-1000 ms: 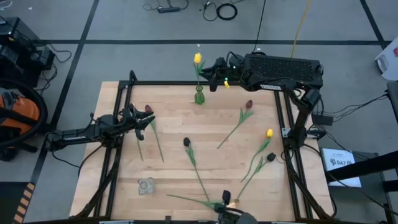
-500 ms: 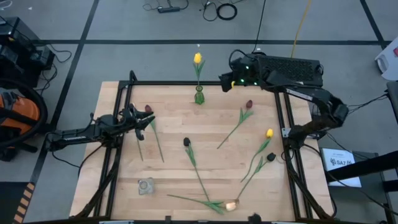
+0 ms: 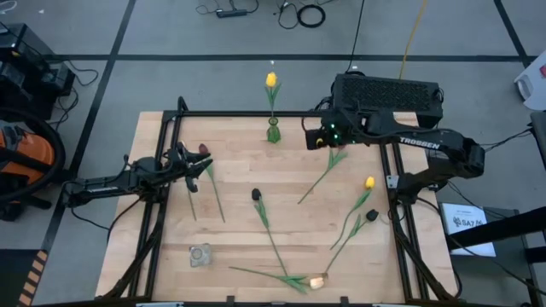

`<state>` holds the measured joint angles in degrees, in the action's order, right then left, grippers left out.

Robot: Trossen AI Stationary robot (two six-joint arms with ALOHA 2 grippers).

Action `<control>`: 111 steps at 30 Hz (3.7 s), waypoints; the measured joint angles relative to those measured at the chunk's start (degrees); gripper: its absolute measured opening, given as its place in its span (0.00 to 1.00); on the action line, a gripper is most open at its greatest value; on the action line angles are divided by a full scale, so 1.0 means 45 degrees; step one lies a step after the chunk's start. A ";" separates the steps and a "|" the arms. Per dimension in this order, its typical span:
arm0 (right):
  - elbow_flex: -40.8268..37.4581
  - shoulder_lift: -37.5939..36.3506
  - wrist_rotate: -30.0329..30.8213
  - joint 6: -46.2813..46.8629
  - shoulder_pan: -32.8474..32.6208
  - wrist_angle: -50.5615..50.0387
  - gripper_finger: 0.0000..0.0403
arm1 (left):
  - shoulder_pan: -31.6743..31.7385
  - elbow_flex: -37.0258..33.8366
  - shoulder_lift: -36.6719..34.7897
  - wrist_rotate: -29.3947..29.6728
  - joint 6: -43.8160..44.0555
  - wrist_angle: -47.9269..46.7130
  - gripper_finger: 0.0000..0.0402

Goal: Sort flowers into vase by color
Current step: Put the left dark red flower into the transparent vase

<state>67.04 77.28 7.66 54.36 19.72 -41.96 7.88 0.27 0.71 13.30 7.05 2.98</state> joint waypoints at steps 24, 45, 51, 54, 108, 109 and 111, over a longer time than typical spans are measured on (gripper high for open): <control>-0.0004 0.0015 0.0271 0.1865 -0.1889 -0.1994 0.11 | -0.0004 0.0000 -0.0001 -0.1147 0.7012 0.0204 0.31; -0.0004 0.0019 0.1603 -0.1586 -0.1029 -0.1681 0.11 | -0.0004 -0.0005 -0.0001 0.0452 0.8348 0.1929 0.31; -0.0004 0.0019 0.1559 -0.1125 -0.1155 -0.1678 0.11 | -0.0004 0.0275 0.0075 0.2083 0.8265 0.1230 0.31; -0.0004 0.0024 0.1554 -0.0562 -0.1179 -0.1678 0.11 | -0.0004 0.1293 0.0479 0.2835 0.8360 0.0205 0.31; -0.0004 0.0024 -0.0099 -0.6565 -0.1136 -0.2140 0.11 | 0.0965 0.8535 1.8987 -0.1719 1.9311 -0.9921 0.29; -0.0003 0.0024 -0.0062 -0.6642 -0.1136 -0.2140 0.11 | 0.1025 0.8510 1.9000 -0.1715 1.9301 -0.9923 0.27; -0.0004 0.0024 -0.0049 -0.6703 -0.1136 -0.2135 0.11 | 0.1182 0.8496 1.9005 -0.1638 1.8952 -0.9944 0.21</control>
<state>67.02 77.38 7.44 24.20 14.61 -51.57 13.20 38.51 86.24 5.93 92.34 -41.77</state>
